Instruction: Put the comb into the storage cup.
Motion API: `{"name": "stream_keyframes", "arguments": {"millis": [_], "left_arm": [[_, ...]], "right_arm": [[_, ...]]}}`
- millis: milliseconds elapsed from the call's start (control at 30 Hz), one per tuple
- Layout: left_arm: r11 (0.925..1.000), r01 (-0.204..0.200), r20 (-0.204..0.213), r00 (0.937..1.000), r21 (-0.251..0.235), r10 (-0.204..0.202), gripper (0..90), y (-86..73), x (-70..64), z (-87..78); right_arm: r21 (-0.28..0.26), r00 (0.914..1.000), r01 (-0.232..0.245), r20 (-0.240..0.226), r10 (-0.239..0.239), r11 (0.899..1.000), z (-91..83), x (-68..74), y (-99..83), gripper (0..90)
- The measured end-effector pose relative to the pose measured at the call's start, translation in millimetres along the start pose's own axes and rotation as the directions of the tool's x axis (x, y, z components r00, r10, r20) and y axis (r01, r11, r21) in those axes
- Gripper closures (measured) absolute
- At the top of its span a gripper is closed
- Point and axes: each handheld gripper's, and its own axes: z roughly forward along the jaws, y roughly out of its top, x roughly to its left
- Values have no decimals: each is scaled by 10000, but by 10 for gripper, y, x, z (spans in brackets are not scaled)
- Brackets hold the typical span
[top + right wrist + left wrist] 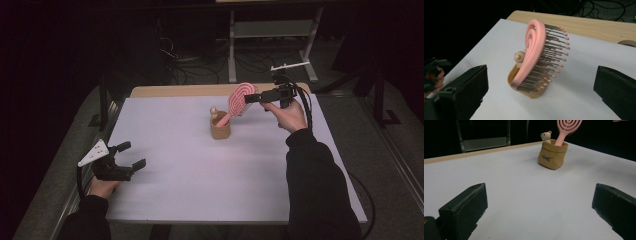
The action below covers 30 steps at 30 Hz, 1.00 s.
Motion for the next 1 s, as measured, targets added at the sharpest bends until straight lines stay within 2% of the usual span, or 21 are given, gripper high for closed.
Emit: {"name": "stream_keyframes", "arguments": {"millis": [300, 667, 800, 1000], "left_arm": [[10000, 19, 45, 10000, 81, -19, 0, -8, -3, 10], [9998, -1, 49, 10000, 196, 0, 0, -14, -4, 17], [9997, 3, 48, 10000, 244, -4, 0, -17, -6, 20], [9996, 56, 67, 10000, 287, -58, 0, -20, -9, 21]], "right_arm": [[-333, 10000, 64, 9, -63, 9994, -114, -78, -75, 0], [-435, 10000, 83, 39, -81, 9990, -244, -171, -209, 0], [-504, 10000, -56, -79, 52, 9987, -290, -227, -306, 0], [-447, 9999, 101, 85, -97, 9990, -337, -261, -446, 0]]}}
